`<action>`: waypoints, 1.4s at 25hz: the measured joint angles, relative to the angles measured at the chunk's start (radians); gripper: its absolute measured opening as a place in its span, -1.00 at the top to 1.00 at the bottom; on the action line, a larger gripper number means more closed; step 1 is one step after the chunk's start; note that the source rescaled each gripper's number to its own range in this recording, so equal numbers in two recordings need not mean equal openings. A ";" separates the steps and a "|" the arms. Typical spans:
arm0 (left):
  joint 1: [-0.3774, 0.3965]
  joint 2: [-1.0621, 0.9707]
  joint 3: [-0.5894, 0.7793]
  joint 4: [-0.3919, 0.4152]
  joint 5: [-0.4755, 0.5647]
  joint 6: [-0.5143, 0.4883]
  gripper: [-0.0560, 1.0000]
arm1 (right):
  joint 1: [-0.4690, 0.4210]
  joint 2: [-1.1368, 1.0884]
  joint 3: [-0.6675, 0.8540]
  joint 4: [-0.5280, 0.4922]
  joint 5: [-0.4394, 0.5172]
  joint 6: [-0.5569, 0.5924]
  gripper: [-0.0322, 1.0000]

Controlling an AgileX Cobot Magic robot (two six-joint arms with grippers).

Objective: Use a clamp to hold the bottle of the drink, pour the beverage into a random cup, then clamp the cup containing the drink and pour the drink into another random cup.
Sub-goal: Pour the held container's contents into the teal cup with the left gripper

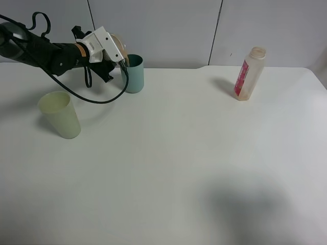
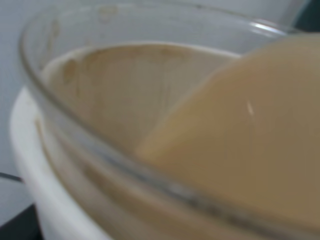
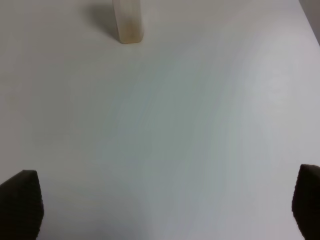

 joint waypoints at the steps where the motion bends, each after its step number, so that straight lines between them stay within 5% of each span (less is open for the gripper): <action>1: 0.000 0.000 0.000 0.000 0.000 0.000 0.89 | 0.000 0.000 0.000 0.000 0.000 0.000 -1.00; 35: 0.000 -0.043 -0.001 -0.012 0.063 0.046 0.89 | 0.000 0.000 0.000 0.000 0.000 0.000 -1.00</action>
